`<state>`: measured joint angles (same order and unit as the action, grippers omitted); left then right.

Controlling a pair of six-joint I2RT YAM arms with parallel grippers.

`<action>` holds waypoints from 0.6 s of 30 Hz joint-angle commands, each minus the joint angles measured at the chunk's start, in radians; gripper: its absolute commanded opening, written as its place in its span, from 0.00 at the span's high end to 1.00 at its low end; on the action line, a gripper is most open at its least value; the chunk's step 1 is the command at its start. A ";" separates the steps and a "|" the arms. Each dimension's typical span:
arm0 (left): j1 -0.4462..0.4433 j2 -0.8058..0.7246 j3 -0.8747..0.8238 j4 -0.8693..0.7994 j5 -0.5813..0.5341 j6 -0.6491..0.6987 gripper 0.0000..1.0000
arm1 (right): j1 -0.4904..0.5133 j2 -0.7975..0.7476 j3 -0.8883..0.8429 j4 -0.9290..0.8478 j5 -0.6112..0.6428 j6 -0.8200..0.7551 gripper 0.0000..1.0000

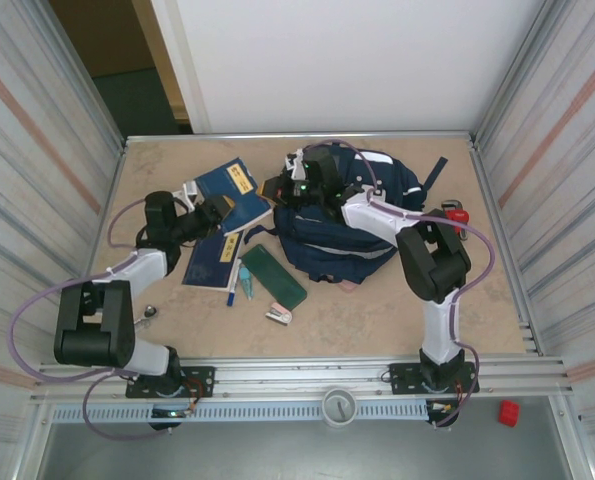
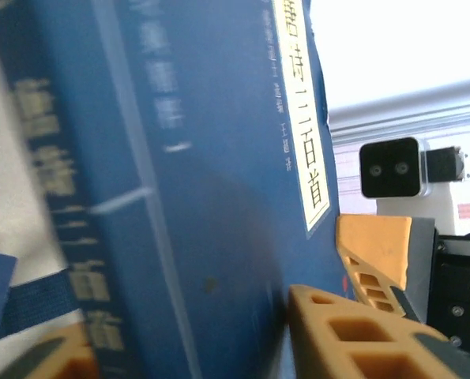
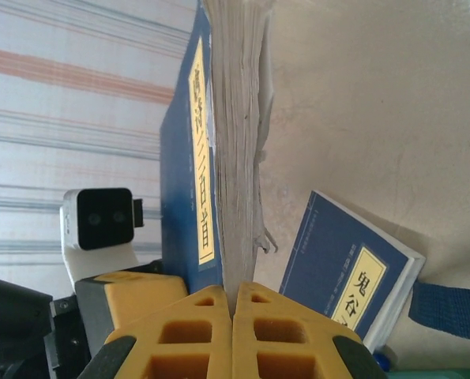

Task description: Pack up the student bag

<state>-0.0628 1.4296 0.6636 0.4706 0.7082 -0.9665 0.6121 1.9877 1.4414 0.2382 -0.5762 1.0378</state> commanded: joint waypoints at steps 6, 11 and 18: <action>-0.040 -0.078 0.060 -0.043 0.040 0.100 1.00 | -0.086 -0.233 -0.132 -0.183 0.004 -0.307 0.52; -0.091 -0.178 0.089 -0.205 0.025 0.214 1.00 | -0.127 -0.522 -0.253 -0.637 0.364 -0.814 0.19; -0.127 -0.233 0.085 -0.274 -0.011 0.259 1.00 | -0.044 -0.716 -0.388 -0.847 0.578 -1.019 0.00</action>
<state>-0.1848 1.2163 0.7166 0.2340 0.7078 -0.7643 0.5068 1.2629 1.0946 -0.4446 -0.1410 0.1905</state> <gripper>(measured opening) 0.130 0.997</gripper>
